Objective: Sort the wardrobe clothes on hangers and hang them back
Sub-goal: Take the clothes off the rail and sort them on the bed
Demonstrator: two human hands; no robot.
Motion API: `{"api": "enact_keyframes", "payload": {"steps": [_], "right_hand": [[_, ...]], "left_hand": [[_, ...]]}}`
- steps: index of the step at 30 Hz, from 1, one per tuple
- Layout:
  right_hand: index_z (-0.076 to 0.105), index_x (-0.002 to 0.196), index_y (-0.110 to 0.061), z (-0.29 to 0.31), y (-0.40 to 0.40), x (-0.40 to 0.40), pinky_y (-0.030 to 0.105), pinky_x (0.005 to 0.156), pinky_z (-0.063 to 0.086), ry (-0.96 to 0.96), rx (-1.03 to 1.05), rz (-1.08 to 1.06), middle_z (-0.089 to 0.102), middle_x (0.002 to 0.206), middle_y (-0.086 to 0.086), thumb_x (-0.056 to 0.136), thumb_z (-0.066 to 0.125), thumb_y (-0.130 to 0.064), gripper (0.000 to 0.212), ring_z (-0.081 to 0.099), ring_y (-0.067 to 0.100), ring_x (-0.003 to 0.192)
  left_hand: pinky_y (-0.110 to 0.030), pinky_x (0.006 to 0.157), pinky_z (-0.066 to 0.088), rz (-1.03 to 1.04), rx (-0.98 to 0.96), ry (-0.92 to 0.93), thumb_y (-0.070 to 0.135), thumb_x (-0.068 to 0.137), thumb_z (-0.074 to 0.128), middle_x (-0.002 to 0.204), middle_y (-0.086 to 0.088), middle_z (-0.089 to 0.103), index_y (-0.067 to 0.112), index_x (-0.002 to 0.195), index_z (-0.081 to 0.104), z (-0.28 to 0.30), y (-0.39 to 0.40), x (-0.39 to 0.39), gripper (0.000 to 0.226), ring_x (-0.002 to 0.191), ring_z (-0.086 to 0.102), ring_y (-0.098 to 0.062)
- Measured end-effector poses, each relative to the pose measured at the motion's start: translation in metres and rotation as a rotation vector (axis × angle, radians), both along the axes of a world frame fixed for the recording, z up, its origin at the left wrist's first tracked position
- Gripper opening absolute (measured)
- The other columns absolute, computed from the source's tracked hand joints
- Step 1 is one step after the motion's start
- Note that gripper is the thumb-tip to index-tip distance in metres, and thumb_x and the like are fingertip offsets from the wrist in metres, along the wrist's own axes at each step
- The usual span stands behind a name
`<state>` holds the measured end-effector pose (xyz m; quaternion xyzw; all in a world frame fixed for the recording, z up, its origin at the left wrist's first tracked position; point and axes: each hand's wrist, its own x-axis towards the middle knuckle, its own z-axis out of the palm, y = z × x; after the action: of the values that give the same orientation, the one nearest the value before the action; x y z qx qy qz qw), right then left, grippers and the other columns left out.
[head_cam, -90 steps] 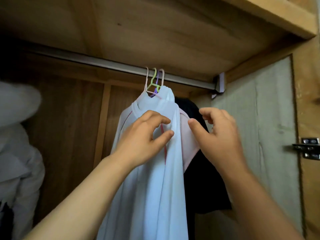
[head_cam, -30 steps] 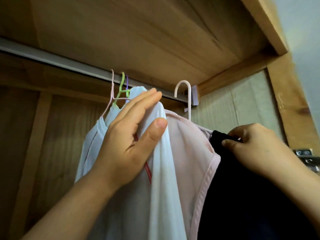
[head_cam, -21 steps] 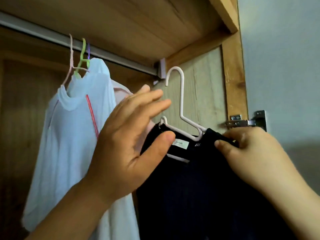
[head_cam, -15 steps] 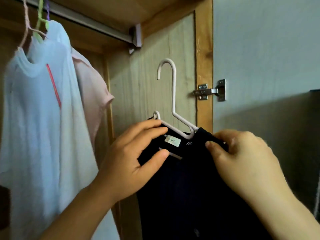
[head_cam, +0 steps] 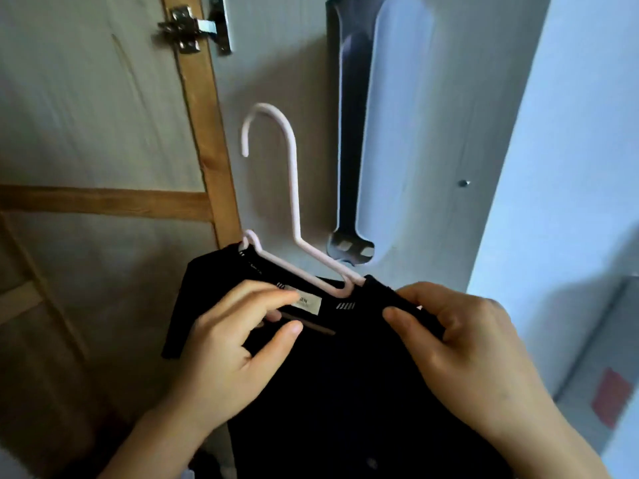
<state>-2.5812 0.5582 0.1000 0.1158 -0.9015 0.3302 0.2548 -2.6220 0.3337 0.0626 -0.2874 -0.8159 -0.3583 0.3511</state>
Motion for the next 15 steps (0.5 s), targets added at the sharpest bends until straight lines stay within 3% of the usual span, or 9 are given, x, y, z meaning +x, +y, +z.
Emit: {"api": "enact_keyframes", "payload": {"steps": [4, 9, 12, 15], "right_hand": [[0.059, 0.091, -0.046, -0.031, 0.050, 0.021, 0.029, 0.063, 0.049, -0.119, -0.085, -0.133, 0.066, 0.067, -0.015, 0.078, 0.059, -0.046, 0.013, 0.060, 0.006, 0.063], [0.067, 0.078, -0.039, -0.051, 0.087, 0.060, 0.020, 0.050, 0.045, -0.158, -0.211, -0.299, 0.063, 0.057, -0.009, 0.078, 0.069, -0.037, 0.003, 0.057, 0.001, 0.051], [0.068, 0.072, -0.035, -0.057, 0.102, 0.088, 0.014, 0.048, 0.042, -0.165, -0.219, -0.417, 0.063, 0.056, -0.009, 0.078, 0.074, -0.019, 0.018, 0.056, 0.001, 0.050], [0.069, 0.072, -0.035, -0.062, 0.114, 0.122, 0.019, 0.050, 0.044, -0.175, -0.291, -0.528, 0.065, 0.061, -0.005, 0.073, 0.075, -0.033, 0.006, 0.060, 0.009, 0.054]], "left_hand": [[-0.018, 0.066, 0.048, -0.273, -0.031, -0.046, 0.031, 0.082, 0.062, 0.096, 0.018, 0.062, 0.027, 0.105, 0.065, -0.021, 0.054, -0.011, 0.023, 0.078, 0.062, -0.004], [-0.016, 0.066, 0.049, -0.596, -0.098, -0.108, 0.030, 0.082, 0.064, 0.096, 0.017, 0.063, 0.024, 0.103, 0.068, -0.031, 0.111, -0.022, 0.023, 0.078, 0.062, -0.001], [-0.017, 0.068, 0.049, -0.774, -0.106, -0.112, 0.028, 0.082, 0.065, 0.093, 0.016, 0.063, 0.022, 0.101, 0.069, -0.034, 0.142, -0.024, 0.020, 0.077, 0.062, 0.000], [-0.015, 0.071, 0.048, -0.949, -0.127, -0.124, 0.026, 0.083, 0.064, 0.092, 0.014, 0.064, 0.022, 0.102, 0.069, -0.039, 0.172, -0.018, 0.020, 0.079, 0.063, -0.002]]}}
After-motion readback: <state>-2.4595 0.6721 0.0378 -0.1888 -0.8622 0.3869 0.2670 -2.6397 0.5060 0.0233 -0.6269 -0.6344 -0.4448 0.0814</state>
